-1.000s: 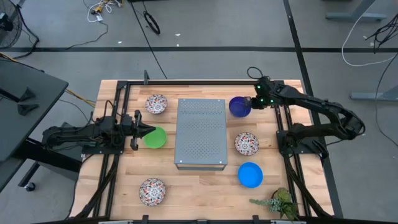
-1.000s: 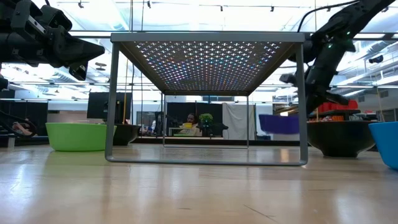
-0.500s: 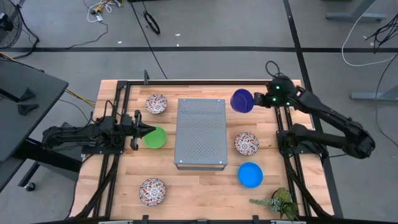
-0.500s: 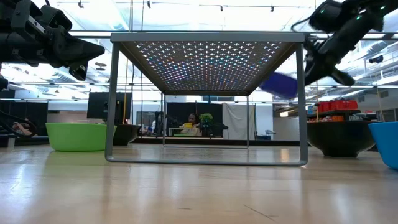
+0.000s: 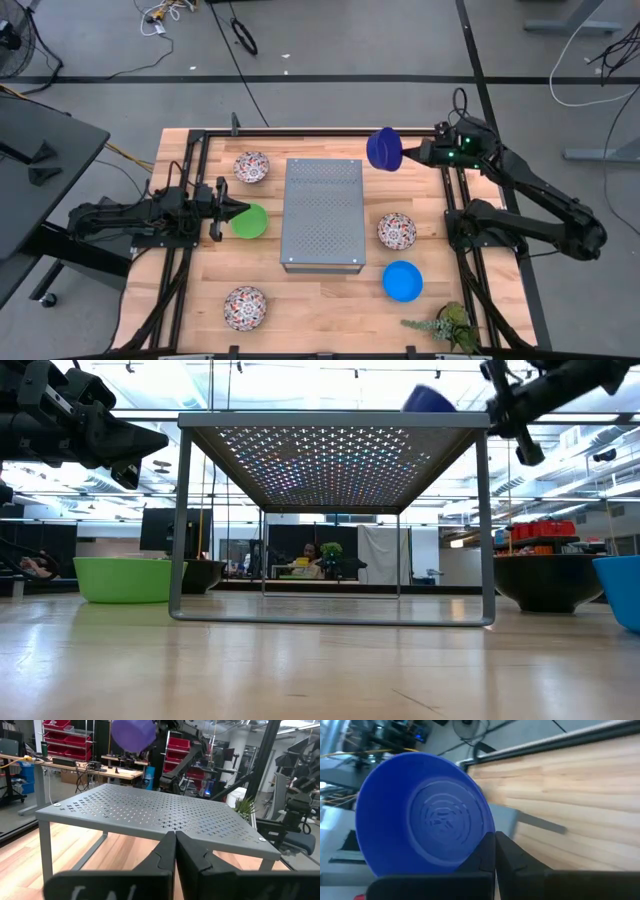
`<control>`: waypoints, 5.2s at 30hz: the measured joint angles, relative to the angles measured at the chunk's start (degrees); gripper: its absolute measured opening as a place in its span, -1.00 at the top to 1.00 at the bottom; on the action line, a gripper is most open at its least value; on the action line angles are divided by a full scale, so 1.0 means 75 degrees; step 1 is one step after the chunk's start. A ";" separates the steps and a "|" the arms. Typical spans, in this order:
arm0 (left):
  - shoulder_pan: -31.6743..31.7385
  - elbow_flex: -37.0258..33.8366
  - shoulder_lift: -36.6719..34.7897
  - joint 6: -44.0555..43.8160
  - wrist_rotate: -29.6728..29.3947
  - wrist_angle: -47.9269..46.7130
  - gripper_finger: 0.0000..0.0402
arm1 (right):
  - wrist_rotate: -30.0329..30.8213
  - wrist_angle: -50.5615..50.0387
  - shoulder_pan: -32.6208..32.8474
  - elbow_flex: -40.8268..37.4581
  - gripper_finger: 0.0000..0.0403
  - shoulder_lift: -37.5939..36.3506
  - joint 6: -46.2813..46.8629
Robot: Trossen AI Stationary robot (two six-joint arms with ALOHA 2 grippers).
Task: Pick & Place Mini bowls
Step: Put the dark blue bowl on the shelf
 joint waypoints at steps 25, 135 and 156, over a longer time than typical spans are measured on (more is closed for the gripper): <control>0.0002 0.0000 0.0000 0.0000 0.0000 0.0001 0.93 | 0.0047 -0.0634 0.1276 0.4118 1.00 0.2786 -0.0941; 0.0001 0.0000 0.0000 -0.0001 0.0002 0.0001 0.93 | 0.1418 -0.4126 0.4881 0.6936 1.00 0.6560 -0.7918; 0.0002 0.0000 0.0000 0.0000 0.0003 -0.0002 0.93 | 0.2024 -0.4712 0.4066 0.7120 1.00 0.6822 -0.4324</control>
